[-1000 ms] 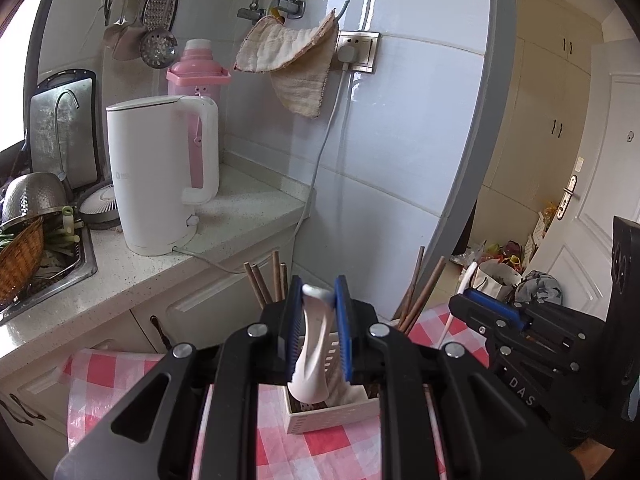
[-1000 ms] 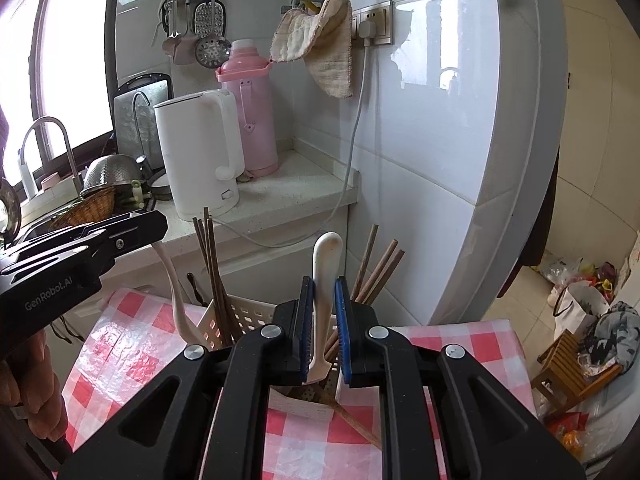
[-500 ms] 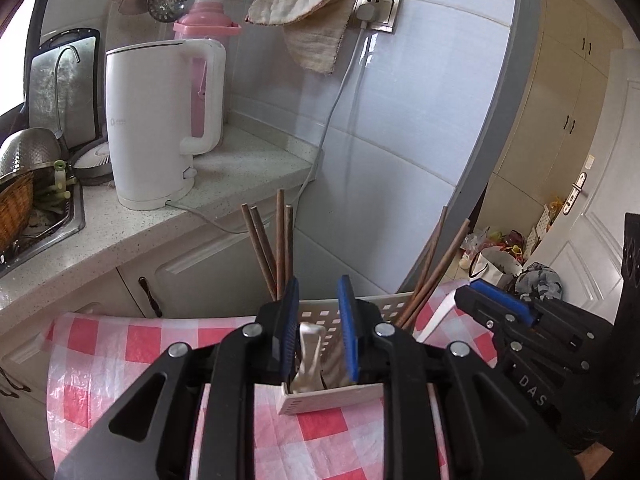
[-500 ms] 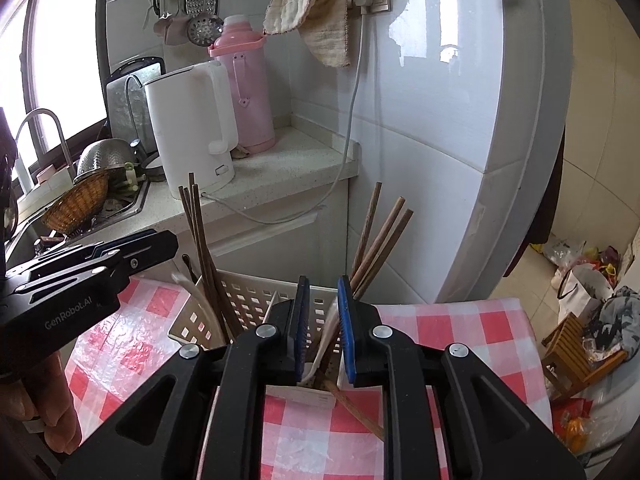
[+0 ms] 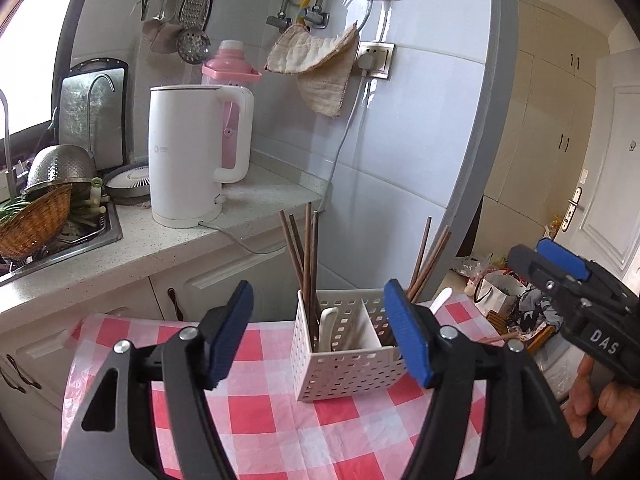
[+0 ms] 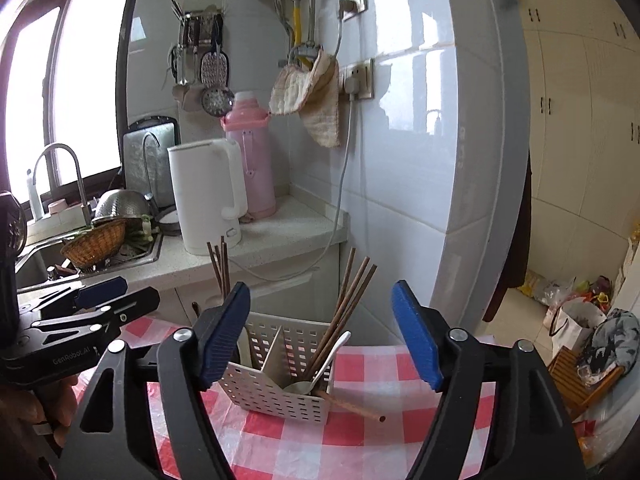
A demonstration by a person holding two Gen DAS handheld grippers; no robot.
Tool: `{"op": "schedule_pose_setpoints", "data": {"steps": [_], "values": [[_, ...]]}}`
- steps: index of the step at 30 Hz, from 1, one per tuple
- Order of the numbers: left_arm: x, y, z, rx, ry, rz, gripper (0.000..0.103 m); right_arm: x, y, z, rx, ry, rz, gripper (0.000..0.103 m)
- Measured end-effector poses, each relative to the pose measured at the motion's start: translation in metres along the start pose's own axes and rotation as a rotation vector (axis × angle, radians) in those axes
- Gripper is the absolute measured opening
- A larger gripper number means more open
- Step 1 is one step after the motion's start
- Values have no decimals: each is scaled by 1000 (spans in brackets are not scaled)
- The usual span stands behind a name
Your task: Organize utensils
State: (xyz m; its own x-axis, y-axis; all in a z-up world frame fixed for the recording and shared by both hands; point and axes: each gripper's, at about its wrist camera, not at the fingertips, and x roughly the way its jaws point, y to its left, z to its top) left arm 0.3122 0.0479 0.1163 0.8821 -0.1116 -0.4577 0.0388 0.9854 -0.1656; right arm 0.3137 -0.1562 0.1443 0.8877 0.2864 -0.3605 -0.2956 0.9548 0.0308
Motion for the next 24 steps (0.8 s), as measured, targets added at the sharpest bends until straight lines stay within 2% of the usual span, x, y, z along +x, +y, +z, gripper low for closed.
{"op": "schedule_pose_setpoints", "data": {"steps": [2,5,8,13,17,24], "values": [[-12,3,-11,0,-27,18,78,-20,2,-11,1,-49,5,79],[-27,6,-31,-1,-51,30,83,-48,1,-37,12,-113,-1,84],[-33,4,-54,14,-45,37,87,-63,0,-70,5,-122,5,84],[-30,0,-84,3,-15,23,90,-45,-7,-107,10,-35,37,84],[-25,-7,-98,9,-17,17,97,-24,-16,-115,32,-34,22,84],[-16,-16,-106,29,-21,12,98,6,-17,-124,32,0,27,84]]}}
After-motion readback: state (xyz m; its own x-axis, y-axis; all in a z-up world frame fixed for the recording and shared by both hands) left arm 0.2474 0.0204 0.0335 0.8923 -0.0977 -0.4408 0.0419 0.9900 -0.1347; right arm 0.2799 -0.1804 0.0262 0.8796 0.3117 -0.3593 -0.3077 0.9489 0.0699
